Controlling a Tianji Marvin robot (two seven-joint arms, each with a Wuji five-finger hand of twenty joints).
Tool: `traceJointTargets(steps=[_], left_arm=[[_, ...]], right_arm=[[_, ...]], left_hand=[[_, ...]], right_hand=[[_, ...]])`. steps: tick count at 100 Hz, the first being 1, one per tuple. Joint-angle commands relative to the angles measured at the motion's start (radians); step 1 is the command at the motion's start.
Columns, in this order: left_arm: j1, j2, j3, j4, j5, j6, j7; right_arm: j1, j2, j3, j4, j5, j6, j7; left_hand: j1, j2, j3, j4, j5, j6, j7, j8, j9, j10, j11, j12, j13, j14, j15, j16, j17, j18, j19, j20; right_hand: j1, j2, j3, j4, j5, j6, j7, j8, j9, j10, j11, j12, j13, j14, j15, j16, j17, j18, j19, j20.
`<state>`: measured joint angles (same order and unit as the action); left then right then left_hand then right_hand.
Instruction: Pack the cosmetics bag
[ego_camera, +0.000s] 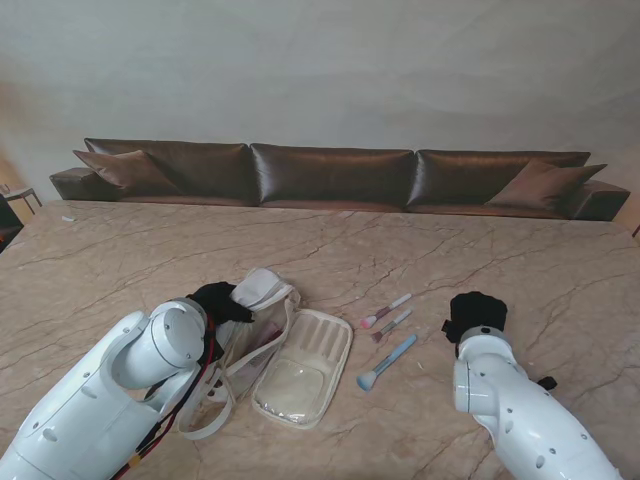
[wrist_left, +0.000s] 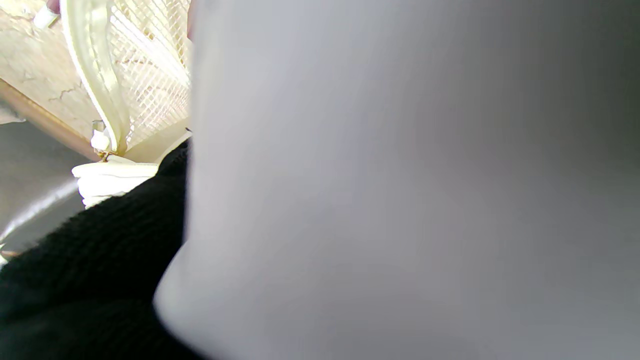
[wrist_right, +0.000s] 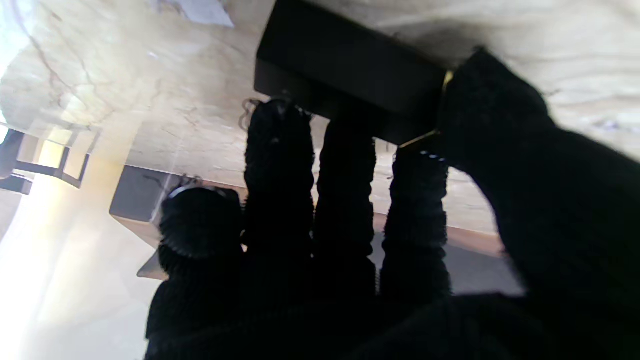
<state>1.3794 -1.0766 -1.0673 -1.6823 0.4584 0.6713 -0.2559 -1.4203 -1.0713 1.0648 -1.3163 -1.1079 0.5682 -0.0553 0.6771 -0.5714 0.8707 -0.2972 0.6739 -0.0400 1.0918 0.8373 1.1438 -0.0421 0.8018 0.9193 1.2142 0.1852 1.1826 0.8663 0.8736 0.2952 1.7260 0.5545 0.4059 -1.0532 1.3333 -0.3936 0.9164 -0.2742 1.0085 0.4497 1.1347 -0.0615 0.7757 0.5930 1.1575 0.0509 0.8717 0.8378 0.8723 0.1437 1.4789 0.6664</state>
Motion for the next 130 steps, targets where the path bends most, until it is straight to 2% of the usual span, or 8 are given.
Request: traceJointTargets(steps=[1, 22, 41, 59, 89, 105, 130], left_arm=[[0.009, -0.007, 0.005, 0.004, -0.007, -0.004, -0.003], [0.008, -0.008, 0.006, 0.006, -0.011, -0.002, -0.001], [0.008, -0.008, 0.006, 0.006, -0.011, -0.006, -0.002], [0.004, -0.007, 0.009, 0.007, -0.012, -0.01, -0.005], [0.001, -0.007, 0.011, 0.006, -0.014, -0.013, -0.008], [0.001, -0.008, 0.012, 0.006, -0.015, -0.017, -0.008], [0.002, -0.008, 0.013, 0.007, -0.021, -0.024, -0.008]], right_arm=[[-0.014, 0.005, 0.007, -0.039, -0.012, -0.015, 0.001], [-0.056, 0.0, 0.057, -0.136, -0.034, -0.069, -0.015], [-0.065, -0.014, 0.058, -0.198, 0.026, -0.143, -0.064], [-0.023, -0.033, -0.003, -0.215, 0.113, -0.226, -0.119], [0.097, -0.085, -0.153, -0.159, 0.289, -0.336, -0.225], [0.164, -0.118, -0.235, -0.095, 0.369, -0.401, -0.275], [0.263, -0.185, -0.343, 0.024, 0.481, -0.512, -0.368]], left_hand=[[0.082, 0.083, 0.088, 0.052, 0.031, -0.154, 0.066, 0.017, 0.058, -0.118, 0.084, 0.017, 0.048, -0.014, 0.007, 0.009, 0.005, -0.007, 0.086, 0.003], [0.083, 0.083, 0.087, 0.052, 0.031, -0.153, 0.066, 0.017, 0.058, -0.118, 0.083, 0.017, 0.048, -0.014, 0.006, 0.009, 0.005, -0.007, 0.086, 0.003], [0.083, 0.083, 0.087, 0.053, 0.031, -0.154, 0.065, 0.017, 0.058, -0.118, 0.083, 0.016, 0.048, -0.014, 0.006, 0.009, 0.005, -0.007, 0.086, 0.003], [0.084, 0.083, 0.087, 0.053, 0.031, -0.153, 0.066, 0.017, 0.057, -0.118, 0.084, 0.016, 0.048, -0.013, 0.006, 0.009, 0.005, -0.007, 0.086, 0.004], [0.084, 0.084, 0.086, 0.053, 0.029, -0.155, 0.065, 0.017, 0.056, -0.119, 0.083, 0.016, 0.048, -0.014, 0.005, 0.009, 0.005, -0.007, 0.086, 0.004], [0.085, 0.084, 0.085, 0.053, 0.03, -0.153, 0.065, 0.017, 0.056, -0.117, 0.083, 0.016, 0.048, -0.013, 0.005, 0.01, 0.005, -0.007, 0.086, 0.004], [0.084, 0.084, 0.084, 0.053, 0.03, -0.154, 0.066, 0.017, 0.058, -0.12, 0.084, 0.016, 0.048, -0.014, 0.004, 0.01, 0.005, -0.007, 0.086, 0.004]], right_hand=[[0.094, 0.032, 0.04, 0.053, 0.07, -0.102, 0.037, 0.058, 0.046, 0.0, -0.003, 0.018, 0.034, -0.004, 0.023, 0.005, 0.012, 0.013, 0.04, 0.01], [0.092, 0.039, 0.037, 0.054, 0.07, -0.097, 0.031, 0.064, 0.047, 0.002, -0.004, 0.024, 0.032, -0.002, 0.034, 0.014, 0.013, 0.014, 0.048, 0.014], [0.092, 0.047, 0.035, 0.056, 0.069, -0.092, 0.026, 0.069, 0.047, 0.003, -0.008, 0.028, 0.03, 0.0, 0.039, 0.019, 0.014, 0.014, 0.055, 0.018], [0.087, 0.049, 0.032, 0.055, 0.071, -0.093, 0.024, 0.069, 0.05, 0.002, -0.01, 0.029, 0.034, 0.0, 0.045, 0.024, 0.022, 0.014, 0.065, 0.022], [0.086, 0.054, 0.032, 0.054, 0.071, -0.094, 0.02, 0.068, 0.05, 0.001, -0.013, 0.03, 0.033, 0.001, 0.049, 0.029, 0.027, 0.01, 0.081, 0.029], [0.086, 0.061, 0.03, 0.054, 0.068, -0.092, 0.02, 0.069, 0.049, 0.003, -0.013, 0.031, 0.033, 0.002, 0.059, 0.037, 0.03, 0.005, 0.094, 0.035], [0.085, 0.06, 0.029, 0.051, 0.067, -0.095, 0.019, 0.069, 0.05, 0.0, -0.013, 0.031, 0.031, 0.0, 0.077, 0.055, 0.044, -0.005, 0.129, 0.055]])
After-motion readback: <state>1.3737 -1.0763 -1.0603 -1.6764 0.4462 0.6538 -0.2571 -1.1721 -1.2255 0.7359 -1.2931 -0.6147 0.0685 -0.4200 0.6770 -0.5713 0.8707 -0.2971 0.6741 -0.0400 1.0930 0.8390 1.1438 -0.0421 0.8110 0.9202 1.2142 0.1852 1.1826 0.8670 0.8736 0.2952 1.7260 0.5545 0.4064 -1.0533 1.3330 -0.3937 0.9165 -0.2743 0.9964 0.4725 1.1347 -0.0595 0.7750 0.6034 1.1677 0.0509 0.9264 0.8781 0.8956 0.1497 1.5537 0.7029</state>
